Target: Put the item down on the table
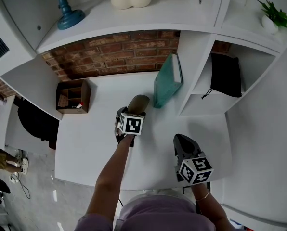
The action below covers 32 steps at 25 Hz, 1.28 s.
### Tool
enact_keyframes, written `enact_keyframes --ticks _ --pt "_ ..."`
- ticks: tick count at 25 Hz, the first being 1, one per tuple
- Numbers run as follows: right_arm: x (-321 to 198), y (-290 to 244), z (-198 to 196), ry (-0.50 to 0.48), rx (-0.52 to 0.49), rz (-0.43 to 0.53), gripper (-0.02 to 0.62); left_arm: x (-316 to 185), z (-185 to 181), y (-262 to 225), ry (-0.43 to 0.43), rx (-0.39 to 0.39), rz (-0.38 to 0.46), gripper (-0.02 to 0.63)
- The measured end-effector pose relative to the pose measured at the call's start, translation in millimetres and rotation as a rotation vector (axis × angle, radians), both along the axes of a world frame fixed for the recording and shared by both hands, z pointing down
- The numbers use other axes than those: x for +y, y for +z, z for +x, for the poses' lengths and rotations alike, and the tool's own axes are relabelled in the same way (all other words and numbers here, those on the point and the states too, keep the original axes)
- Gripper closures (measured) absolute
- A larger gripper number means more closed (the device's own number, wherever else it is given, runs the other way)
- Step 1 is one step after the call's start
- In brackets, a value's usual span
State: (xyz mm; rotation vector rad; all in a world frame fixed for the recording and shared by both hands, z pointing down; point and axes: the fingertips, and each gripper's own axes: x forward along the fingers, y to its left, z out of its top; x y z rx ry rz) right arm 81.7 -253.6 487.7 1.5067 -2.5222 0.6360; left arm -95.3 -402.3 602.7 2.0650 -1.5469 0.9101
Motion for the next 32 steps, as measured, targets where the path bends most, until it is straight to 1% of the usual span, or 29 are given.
enact_keyframes --ticks 6,12,16,21,28,32 --pt "-4.4 3.7 4.8 0.008 0.002 -0.009 0.594 -10.1 2.8 11.5 0.007 -0.006 -0.027 0.216" --pt "-6.4 5.8 7.0 0.012 0.002 -0.016 0.594 -9.3 3.7 25.4 0.003 -0.011 -0.061 0.216" --pt "-7.4 6.5 7.2 0.012 0.003 -0.018 0.594 -9.9 4.7 27.4 0.005 -0.012 -0.060 0.216" --pt "-6.6 9.0 7.0 0.008 0.004 -0.027 0.594 -8.0 4.5 32.6 0.012 -0.025 -0.080 0.216" --pt "-5.1 10.9 7.6 0.008 0.004 -0.033 0.594 -9.6 5.4 33.6 0.011 -0.028 -0.078 0.216" --pt "-3.8 10.6 5.5 0.002 0.005 -0.033 0.594 -9.1 6.4 33.5 0.011 -0.043 -0.072 0.216"
